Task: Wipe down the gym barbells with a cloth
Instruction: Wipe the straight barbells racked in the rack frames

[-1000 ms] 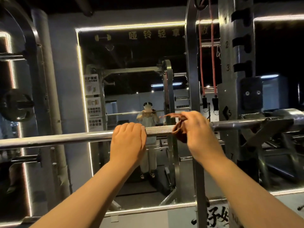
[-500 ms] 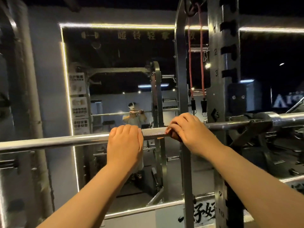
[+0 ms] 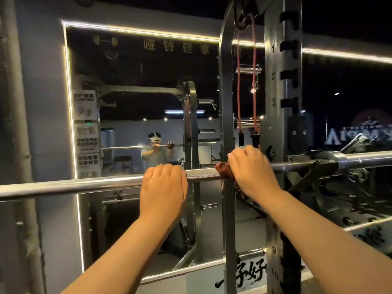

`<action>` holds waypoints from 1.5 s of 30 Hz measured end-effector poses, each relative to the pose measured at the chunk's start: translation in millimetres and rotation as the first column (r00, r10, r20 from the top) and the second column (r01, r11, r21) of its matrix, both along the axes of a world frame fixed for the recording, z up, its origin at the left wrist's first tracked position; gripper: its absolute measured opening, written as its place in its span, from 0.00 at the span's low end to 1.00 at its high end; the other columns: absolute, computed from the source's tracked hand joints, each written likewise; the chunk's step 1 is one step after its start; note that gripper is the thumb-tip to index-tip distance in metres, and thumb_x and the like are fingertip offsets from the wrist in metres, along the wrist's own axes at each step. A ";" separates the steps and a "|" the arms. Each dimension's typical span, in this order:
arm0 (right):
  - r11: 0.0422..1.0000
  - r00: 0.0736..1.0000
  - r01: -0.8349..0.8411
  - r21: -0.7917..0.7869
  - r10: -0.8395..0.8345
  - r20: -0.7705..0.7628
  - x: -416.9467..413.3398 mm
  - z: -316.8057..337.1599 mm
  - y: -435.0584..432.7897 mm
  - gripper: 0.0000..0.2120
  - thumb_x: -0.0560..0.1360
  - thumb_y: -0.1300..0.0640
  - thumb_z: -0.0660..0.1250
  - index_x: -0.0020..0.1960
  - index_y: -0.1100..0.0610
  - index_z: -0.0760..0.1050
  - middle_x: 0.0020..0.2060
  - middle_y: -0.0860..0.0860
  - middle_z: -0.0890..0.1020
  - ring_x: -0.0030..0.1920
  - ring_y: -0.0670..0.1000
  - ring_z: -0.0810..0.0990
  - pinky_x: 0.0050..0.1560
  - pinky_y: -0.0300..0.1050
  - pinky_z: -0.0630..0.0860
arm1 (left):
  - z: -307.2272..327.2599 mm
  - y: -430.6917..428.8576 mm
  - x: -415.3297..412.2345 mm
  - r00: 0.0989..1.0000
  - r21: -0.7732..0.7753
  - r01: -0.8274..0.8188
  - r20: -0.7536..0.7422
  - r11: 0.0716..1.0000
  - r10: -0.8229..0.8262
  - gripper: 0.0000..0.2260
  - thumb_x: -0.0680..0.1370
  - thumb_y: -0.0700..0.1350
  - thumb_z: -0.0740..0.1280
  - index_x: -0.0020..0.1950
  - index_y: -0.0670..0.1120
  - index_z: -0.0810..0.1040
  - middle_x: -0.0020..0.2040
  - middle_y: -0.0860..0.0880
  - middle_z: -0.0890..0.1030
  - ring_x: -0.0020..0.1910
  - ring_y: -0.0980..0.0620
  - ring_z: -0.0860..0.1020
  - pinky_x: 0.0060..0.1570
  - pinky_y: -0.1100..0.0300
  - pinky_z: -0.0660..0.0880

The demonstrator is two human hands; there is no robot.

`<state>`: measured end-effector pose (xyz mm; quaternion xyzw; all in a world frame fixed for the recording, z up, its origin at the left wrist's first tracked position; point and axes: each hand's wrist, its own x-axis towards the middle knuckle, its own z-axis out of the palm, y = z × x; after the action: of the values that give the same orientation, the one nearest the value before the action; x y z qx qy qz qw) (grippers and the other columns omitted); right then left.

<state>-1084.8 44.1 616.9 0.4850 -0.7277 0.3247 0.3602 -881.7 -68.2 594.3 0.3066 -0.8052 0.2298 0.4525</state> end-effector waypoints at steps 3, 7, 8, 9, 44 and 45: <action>0.990 0.987 0.044 -0.131 -0.023 0.157 13.3 3.5 -18.8 0.17 0.84 0.46 0.48 0.44 0.52 0.70 0.46 0.49 0.74 0.50 0.54 0.73 0.53 0.52 0.72 | -1.4 -3.1 -1.6 1.000 -0.002 0.003 -0.019 1.000 -0.003 0.09 0.80 0.50 0.63 0.49 0.47 0.80 0.45 0.49 0.82 0.46 0.48 0.80 0.52 0.51 0.75; 0.996 0.998 -0.042 -0.075 0.046 0.053 57.3 -23.7 -28.4 0.19 0.84 0.48 0.46 0.53 0.48 0.75 0.55 0.46 0.74 0.62 0.51 0.69 0.65 0.50 0.66 | -4.7 -6.5 -3.5 0.999 -0.028 0.016 -0.034 0.999 -0.017 0.10 0.82 0.50 0.61 0.48 0.47 0.79 0.43 0.49 0.80 0.44 0.48 0.79 0.52 0.51 0.75; 0.992 0.992 -0.122 -0.045 0.123 0.024 62.1 -30.0 -24.4 0.20 0.84 0.47 0.47 0.58 0.49 0.77 0.59 0.47 0.74 0.64 0.51 0.67 0.67 0.49 0.64 | -5.2 -7.5 -3.2 0.999 -0.036 0.016 -0.032 0.999 -0.018 0.11 0.83 0.50 0.60 0.48 0.48 0.79 0.43 0.49 0.80 0.44 0.48 0.78 0.52 0.51 0.74; 0.986 0.986 -0.169 -0.011 0.169 -0.015 59.8 -31.6 -19.7 0.21 0.84 0.45 0.48 0.63 0.50 0.77 0.62 0.48 0.73 0.65 0.52 0.66 0.69 0.49 0.63 | -5.1 -9.1 -2.9 0.999 -0.045 0.017 -0.029 0.999 -0.018 0.12 0.83 0.51 0.58 0.48 0.48 0.79 0.43 0.50 0.80 0.44 0.48 0.78 0.52 0.51 0.74; 0.958 0.959 -0.282 0.056 0.281 0.027 8.3 -23.4 25.7 0.20 0.85 0.49 0.52 0.73 0.53 0.68 0.69 0.50 0.69 0.70 0.50 0.67 0.74 0.50 0.68 | 9.8 20.4 -25.0 0.986 0.004 -0.104 0.128 0.995 0.102 0.07 0.82 0.52 0.60 0.52 0.51 0.73 0.46 0.53 0.74 0.47 0.53 0.72 0.56 0.56 0.71; 0.966 0.968 -0.251 0.062 0.251 0.019 -1.8 -24.6 31.8 0.20 0.84 0.48 0.51 0.72 0.52 0.69 0.68 0.50 0.69 0.69 0.50 0.68 0.73 0.50 0.69 | 9.5 20.7 -29.9 0.989 0.006 -0.066 0.133 0.998 0.065 0.07 0.82 0.53 0.60 0.53 0.52 0.74 0.47 0.54 0.74 0.47 0.54 0.72 0.56 0.57 0.71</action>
<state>-1086.6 75.9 592.2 0.5828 -0.6725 0.3467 0.2964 -911.6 -47.5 603.8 0.3194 -0.8241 0.2603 0.3886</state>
